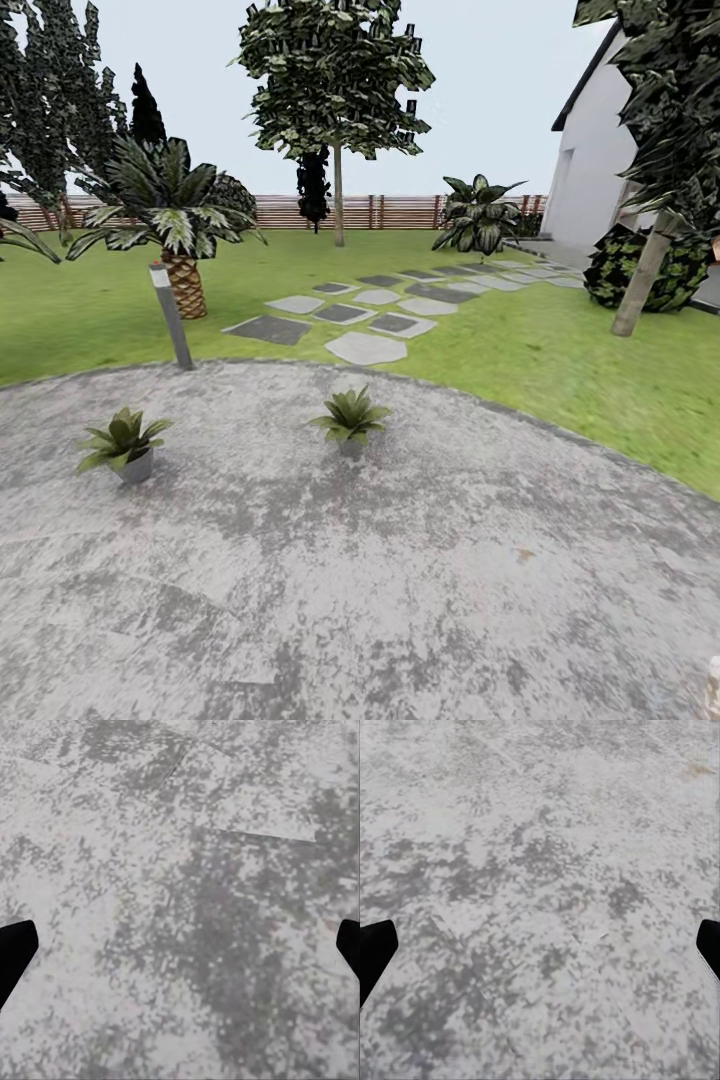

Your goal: Pick up the pesticide atomizer in the garden and spray insectifuge to fully cover both potted plants in the garden.

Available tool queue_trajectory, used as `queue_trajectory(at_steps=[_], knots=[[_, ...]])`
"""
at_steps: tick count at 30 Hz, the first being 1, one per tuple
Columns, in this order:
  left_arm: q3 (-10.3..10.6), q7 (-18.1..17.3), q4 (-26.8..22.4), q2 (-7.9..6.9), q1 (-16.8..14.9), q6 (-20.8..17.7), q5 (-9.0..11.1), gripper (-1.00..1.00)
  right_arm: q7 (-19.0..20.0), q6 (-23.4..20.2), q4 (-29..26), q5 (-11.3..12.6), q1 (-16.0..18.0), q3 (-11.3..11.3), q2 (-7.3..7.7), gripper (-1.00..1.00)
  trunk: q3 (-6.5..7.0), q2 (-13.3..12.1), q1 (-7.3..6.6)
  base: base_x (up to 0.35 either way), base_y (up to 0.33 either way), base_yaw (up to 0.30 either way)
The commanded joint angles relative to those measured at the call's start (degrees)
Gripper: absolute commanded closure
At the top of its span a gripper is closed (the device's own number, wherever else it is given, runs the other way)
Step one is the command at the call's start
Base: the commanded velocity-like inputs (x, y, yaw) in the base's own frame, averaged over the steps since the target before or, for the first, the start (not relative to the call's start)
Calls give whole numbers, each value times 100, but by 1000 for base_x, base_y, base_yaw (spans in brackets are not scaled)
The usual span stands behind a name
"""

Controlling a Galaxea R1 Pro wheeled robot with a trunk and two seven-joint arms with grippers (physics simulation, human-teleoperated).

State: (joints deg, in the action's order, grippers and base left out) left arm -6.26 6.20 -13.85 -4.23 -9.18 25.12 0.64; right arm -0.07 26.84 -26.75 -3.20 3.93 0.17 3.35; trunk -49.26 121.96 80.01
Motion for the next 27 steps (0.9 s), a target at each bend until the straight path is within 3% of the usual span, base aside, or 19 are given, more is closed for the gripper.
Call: queue_trajectory(at_steps=[1,27], knots=[[-7,4,5,1,-1,19,6,-100,-2,15,5,-32,3,0,1,-100,-5,2,3,339,0,0],[-7,4,5,1,-2,19,6,-100,-2,16,3,-25,3,-30,-1,-100,-5,2,3,339,0,0]])
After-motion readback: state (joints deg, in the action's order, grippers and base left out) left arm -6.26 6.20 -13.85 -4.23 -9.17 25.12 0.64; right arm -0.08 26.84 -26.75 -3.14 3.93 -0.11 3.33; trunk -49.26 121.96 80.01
